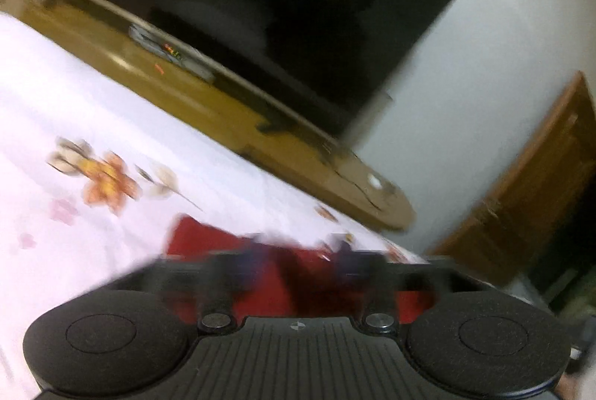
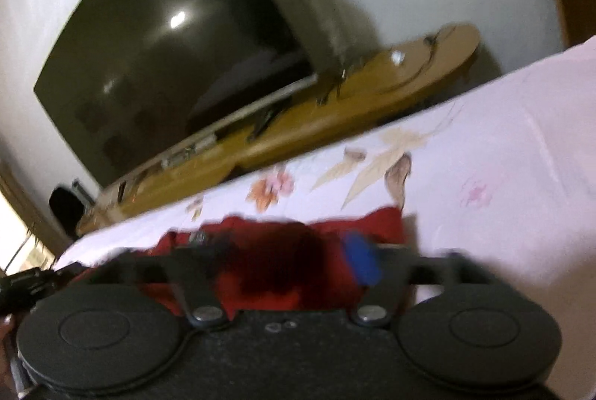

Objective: Fold small clothes

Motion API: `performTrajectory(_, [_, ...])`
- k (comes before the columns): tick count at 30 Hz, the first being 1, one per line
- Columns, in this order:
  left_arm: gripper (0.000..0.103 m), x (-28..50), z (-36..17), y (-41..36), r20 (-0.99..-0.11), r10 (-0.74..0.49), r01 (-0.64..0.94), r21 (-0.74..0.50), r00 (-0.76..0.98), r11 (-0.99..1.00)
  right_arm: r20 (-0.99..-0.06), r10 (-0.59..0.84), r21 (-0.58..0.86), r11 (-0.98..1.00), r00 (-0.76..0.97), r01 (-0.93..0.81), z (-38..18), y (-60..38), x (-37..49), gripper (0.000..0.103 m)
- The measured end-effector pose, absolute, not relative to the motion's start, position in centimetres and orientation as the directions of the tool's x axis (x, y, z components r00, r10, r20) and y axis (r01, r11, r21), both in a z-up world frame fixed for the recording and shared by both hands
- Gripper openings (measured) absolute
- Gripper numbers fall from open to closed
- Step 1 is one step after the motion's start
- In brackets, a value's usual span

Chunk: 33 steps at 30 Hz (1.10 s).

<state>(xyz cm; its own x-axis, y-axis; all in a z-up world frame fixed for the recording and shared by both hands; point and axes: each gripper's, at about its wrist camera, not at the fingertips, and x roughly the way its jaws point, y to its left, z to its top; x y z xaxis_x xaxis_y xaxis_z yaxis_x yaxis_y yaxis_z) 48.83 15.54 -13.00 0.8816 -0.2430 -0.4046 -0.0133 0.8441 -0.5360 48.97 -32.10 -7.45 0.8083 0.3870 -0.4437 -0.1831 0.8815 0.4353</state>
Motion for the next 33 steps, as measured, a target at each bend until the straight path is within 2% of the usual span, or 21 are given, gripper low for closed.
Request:
performTrajectory(3, [0.072, 49.0, -14.0, 15.4, -0.424, -0.246, -0.013, -0.521, 0.872, 0.854, -0.413, 0.378, 0.441, 0.879, 0.829, -0.181, -7.5, -32.5, 48.7, 0.078])
performTrajectory(6, [0.066, 49.7, -14.3, 14.6, -0.474, -0.256, -0.001, -0.477, 0.842, 0.879, -0.427, 0.389, 0.414, 0.887, 0.816, -0.206, -7.5, -32.4, 48.6, 0.071])
performTrajectory(8, [0.063, 50.9, -14.4, 13.3, -0.553, -0.240, -0.002, -0.401, 0.797, 0.916, -0.465, 0.382, 0.376, 0.902, 0.799, -0.212, -7.7, -32.0, 48.9, 0.068])
performTrajectory(11, [0.058, 51.7, -14.0, 11.5, -0.590, -0.199, 0.027, -0.288, 0.782, 0.957, -0.508, 0.340, 0.273, 0.935, 0.791, -0.227, -7.7, -30.7, 49.4, 0.062])
performTrajectory(13, [0.044, 52.0, -13.8, 10.9, -0.603, -0.169, 0.033, -0.230, 0.780, 0.973, -0.520, 0.307, 0.186, 0.952, 0.797, -0.245, -7.3, -29.5, 49.6, 0.058])
performTrajectory(15, [0.040, 52.3, -13.9, 10.9, -0.594, -0.161, 0.032, -0.222, 0.788, 0.974, -0.525, 0.303, 0.107, 0.950, 0.795, -0.292, -7.0, -28.1, 50.0, 0.056])
performTrajectory(17, [0.035, 52.6, -13.7, 11.1, -0.595, -0.156, 0.025, -0.222, 0.789, 0.975, -0.584, 0.287, 0.035, 0.943, 0.759, -0.330, -7.4, -26.5, 51.1, 0.055])
performTrajectory(18, [0.025, 52.6, -13.7, 11.1, -0.593, -0.150, 0.021, -0.219, 0.791, 0.975, -0.627, 0.262, 0.002, 0.942, 0.734, -0.335, -7.9, -25.7, 51.7, 0.052])
performTrajectory(19, [0.009, 52.5, -13.6, 11.1, -0.587, -0.145, 0.016, -0.220, 0.797, 0.975, -0.640, 0.247, -0.021, 0.941, 0.727, -0.338, -8.2, -25.2, 52.0, 0.047])
performTrajectory(20, [0.005, 52.4, -13.7, 11.2, -0.579, -0.145, 0.012, -0.227, 0.802, 0.974, -0.634, 0.251, -0.023, 0.939, 0.732, -0.342, -8.4, -25.0, 51.9, 0.031])
performTrajectory(21, [0.005, 52.2, -13.6, 11.3, -0.573, -0.150, 0.010, -0.239, 0.806, 0.971, -0.621, 0.249, -0.028, 0.941, 0.743, -0.338, -8.4, -24.9, 51.9, 0.023])
performTrajectory(25, [0.004, 51.5, -12.9, 11.4, -0.516, -0.137, 0.017, -0.232, 0.846, 0.973, -0.556, 0.225, -0.057, 0.950, 0.800, -0.307, -7.8, -25.1, 51.0, 0.011])
performTrajectory(29, [0.004, 51.0, -11.3, 11.8, -0.424, -0.115, 0.008, -0.244, 0.899, 0.970, -0.465, 0.211, -0.080, 0.957, 0.860, -0.279, -5.9, -25.3, 50.1, 0.009])
performTrajectory(31, [0.004, 51.8, -12.0, 11.9, -0.450, -0.096, -0.014, -0.234, 0.888, 0.972, -0.443, 0.193, -0.091, 0.962, 0.875, -0.258, -5.6, -25.3, 50.2, 0.009])
performTrajectory(33, [0.004, 53.3, -14.2, 11.5, -0.580, -0.061, -0.053, -0.177, 0.812, 0.983, -0.495, 0.155, -0.110, 0.965, 0.855, -0.239, -6.9, -25.1, 51.3, 0.009])
